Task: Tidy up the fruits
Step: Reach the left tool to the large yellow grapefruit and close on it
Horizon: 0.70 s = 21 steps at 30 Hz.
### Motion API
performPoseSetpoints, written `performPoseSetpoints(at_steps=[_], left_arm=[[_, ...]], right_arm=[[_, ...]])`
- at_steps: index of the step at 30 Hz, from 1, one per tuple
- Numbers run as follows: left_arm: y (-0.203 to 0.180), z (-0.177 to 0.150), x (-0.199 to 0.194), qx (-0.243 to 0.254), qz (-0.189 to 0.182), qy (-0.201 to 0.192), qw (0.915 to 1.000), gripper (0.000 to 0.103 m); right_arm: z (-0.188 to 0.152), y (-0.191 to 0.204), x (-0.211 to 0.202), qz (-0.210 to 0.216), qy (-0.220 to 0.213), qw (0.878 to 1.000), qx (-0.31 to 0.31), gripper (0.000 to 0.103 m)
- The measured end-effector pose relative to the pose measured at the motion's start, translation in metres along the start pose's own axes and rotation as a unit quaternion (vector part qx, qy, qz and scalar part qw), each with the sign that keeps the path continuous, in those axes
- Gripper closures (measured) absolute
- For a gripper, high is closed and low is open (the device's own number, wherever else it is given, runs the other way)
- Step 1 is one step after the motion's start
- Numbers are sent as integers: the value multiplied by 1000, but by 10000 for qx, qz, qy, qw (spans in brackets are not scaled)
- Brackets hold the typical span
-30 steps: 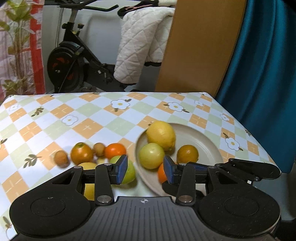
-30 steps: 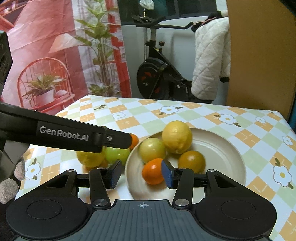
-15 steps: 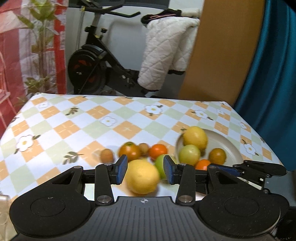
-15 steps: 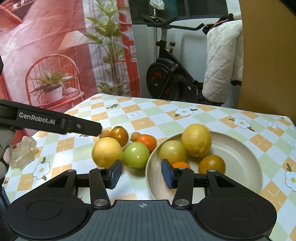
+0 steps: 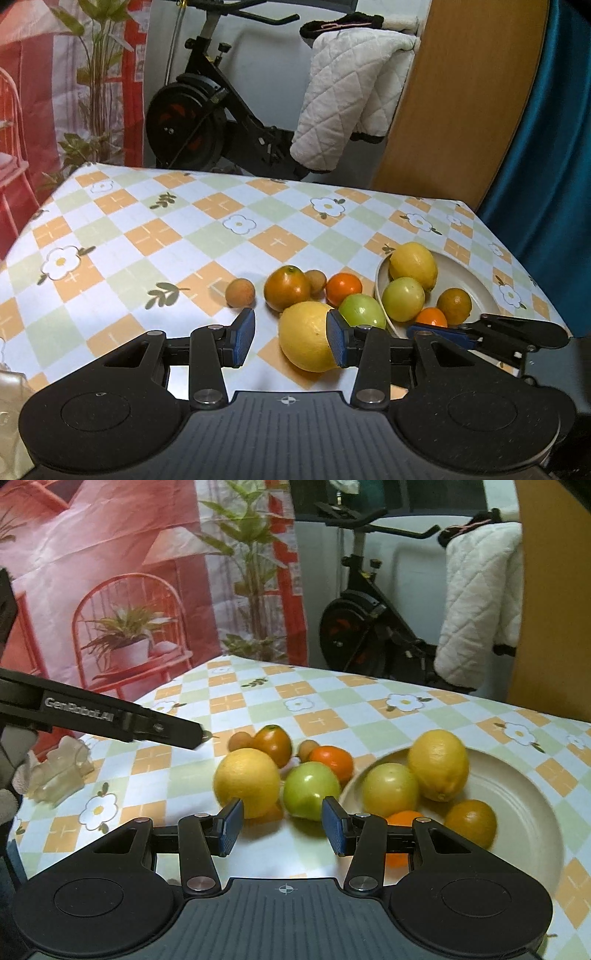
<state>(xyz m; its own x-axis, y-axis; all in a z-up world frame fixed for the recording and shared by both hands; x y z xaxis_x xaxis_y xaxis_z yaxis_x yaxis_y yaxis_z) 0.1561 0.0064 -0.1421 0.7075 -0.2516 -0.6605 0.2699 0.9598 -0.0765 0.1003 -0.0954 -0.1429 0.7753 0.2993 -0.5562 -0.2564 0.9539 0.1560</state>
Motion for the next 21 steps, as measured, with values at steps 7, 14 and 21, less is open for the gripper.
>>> performPoseSetpoints(at_steps=[7, 14, 21], left_arm=[[1, -4, 13, -275, -156, 112, 9994, 57], [-2, -3, 27, -500, -319, 182, 9981, 53], [-7, -3, 41, -589, -456, 294, 9968, 49]], right_arm=[[6, 18, 20, 98, 92, 9993, -358, 59], [7, 23, 37, 133, 181, 9989, -418, 59], [4, 21, 41, 147, 215, 9989, -378, 59]])
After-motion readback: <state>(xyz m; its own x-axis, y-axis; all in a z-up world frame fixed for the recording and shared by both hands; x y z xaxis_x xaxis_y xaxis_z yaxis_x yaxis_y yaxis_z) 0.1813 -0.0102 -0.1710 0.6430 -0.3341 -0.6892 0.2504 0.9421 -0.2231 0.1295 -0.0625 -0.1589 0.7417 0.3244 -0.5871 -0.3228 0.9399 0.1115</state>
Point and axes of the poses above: each gripper's, at about its wrist camera, not at the fingertips, and x roughly the way its jaws point, y to its left, z to its top, the point moved 10 cm from there along x, roughly the way its jaws point, and after that the axes turned 8 degrees about z, right-handed, at the moved point
